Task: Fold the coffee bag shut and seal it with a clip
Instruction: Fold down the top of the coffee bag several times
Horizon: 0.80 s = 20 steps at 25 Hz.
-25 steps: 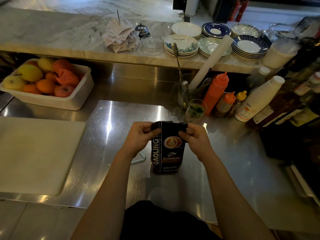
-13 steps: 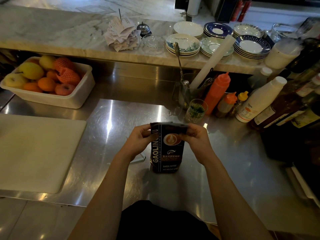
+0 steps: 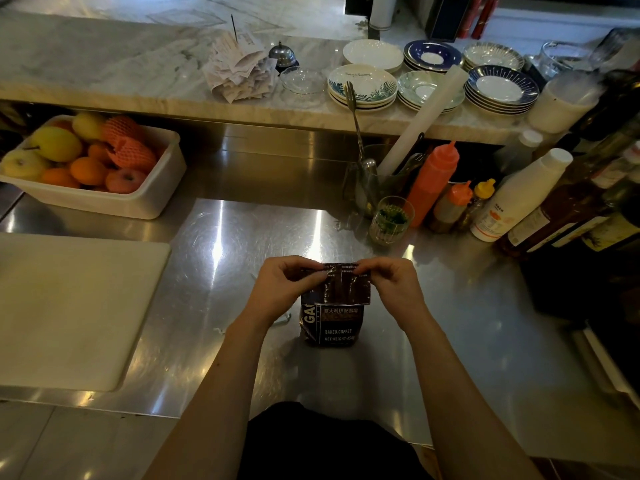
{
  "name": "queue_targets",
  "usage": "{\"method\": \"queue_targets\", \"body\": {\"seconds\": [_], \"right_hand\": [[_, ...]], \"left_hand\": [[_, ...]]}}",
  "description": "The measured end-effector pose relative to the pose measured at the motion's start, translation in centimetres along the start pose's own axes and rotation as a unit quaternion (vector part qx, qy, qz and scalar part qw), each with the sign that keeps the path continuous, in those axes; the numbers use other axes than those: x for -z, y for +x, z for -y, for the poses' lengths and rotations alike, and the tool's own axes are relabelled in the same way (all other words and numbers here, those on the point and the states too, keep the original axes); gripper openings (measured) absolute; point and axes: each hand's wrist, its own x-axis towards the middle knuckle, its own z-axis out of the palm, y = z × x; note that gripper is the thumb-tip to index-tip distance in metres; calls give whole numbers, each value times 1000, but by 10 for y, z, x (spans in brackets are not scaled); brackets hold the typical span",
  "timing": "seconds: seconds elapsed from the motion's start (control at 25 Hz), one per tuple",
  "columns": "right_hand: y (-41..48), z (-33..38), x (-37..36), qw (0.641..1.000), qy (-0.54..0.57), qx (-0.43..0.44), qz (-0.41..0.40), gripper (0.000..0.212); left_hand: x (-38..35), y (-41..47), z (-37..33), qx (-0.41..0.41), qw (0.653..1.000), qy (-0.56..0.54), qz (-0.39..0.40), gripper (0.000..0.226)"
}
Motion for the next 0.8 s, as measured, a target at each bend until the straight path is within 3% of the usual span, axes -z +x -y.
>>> {"method": "queue_targets", "body": {"seconds": [0.2,0.32,0.6,0.8], "right_hand": [[3,17,5,999,-23,-4,32,25],[9,25,-12,988,-143,30,56,13],[8,23,-32,978,-203,43,15,9],[6,21,-25,984,-177,21,-1,4]], "left_hand": [[-9,5,3,-24,996,54,-62,22],[-13,5,5,-64,990,103,-73,23],[-13,6,2,-81,985,151,-29,10],[-15,7,4,-79,987,140,-17,8]]}}
